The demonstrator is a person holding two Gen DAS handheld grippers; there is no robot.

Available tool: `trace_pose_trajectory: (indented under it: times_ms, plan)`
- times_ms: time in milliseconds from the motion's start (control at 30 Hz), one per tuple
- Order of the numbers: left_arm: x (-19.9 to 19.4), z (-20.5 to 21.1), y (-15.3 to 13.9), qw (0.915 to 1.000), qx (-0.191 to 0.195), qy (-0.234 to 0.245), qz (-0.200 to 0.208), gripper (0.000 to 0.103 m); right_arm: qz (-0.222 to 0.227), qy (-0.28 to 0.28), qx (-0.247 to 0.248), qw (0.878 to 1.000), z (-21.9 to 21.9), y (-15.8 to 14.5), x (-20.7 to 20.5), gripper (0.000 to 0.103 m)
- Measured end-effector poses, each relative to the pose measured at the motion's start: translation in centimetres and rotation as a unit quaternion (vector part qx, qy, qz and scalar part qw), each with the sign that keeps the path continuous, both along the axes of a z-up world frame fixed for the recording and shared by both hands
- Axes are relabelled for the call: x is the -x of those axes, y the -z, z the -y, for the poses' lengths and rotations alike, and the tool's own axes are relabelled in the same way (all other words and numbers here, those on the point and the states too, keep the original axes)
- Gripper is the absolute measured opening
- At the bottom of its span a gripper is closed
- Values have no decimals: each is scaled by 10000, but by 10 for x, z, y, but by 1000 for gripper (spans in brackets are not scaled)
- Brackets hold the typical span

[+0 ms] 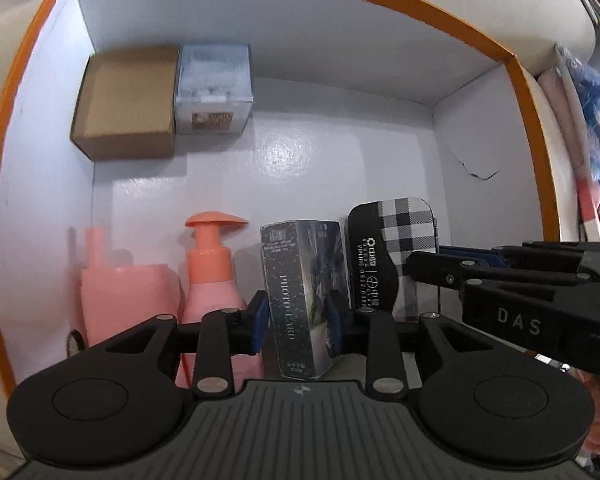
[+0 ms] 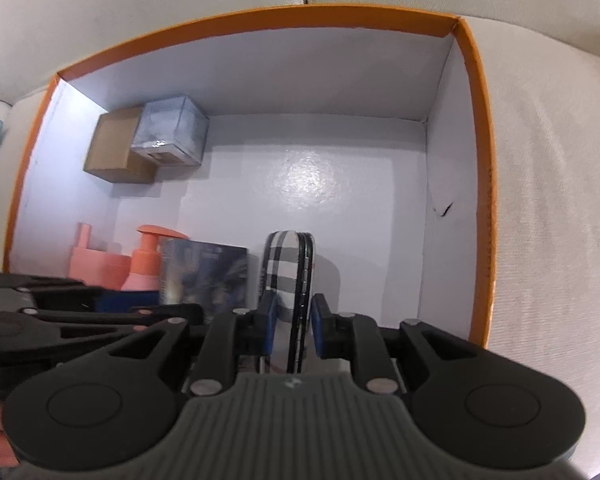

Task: Organize rigid objects
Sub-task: 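Open the left tool on the photo card box while the right tool releases the tin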

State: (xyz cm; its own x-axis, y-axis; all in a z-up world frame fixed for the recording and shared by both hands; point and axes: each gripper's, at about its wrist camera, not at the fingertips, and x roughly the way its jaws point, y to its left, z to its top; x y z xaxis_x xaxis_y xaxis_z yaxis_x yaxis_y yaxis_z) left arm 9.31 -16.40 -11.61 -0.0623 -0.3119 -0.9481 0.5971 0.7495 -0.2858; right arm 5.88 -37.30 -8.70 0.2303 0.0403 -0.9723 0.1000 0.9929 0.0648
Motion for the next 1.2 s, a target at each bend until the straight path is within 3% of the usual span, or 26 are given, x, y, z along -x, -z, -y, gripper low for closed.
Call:
trace_pose_trajectory:
  times_ms: [267,433,533,667,1200]
  plan:
    - [2,-2,-13,9972,-263,489,510,34,-113,26,270,9996,0,11,4,18]
    - [-4,-1,-15,9980,-144,480,380,34,-161,-15,349,9993,-3,16,4,18]
    - [-9,4,-12,9976,-265,513,387,34,-117,20,320,9994,-1,15,2,19]
    - [-4,25,-9,9966,-347,656,348,34,-167,51,240,9996,-4,19,-4,39]
    - [-8,29,3,9966,-378,676,284,34,-333,229,179,9990,-10,35,-8,42]
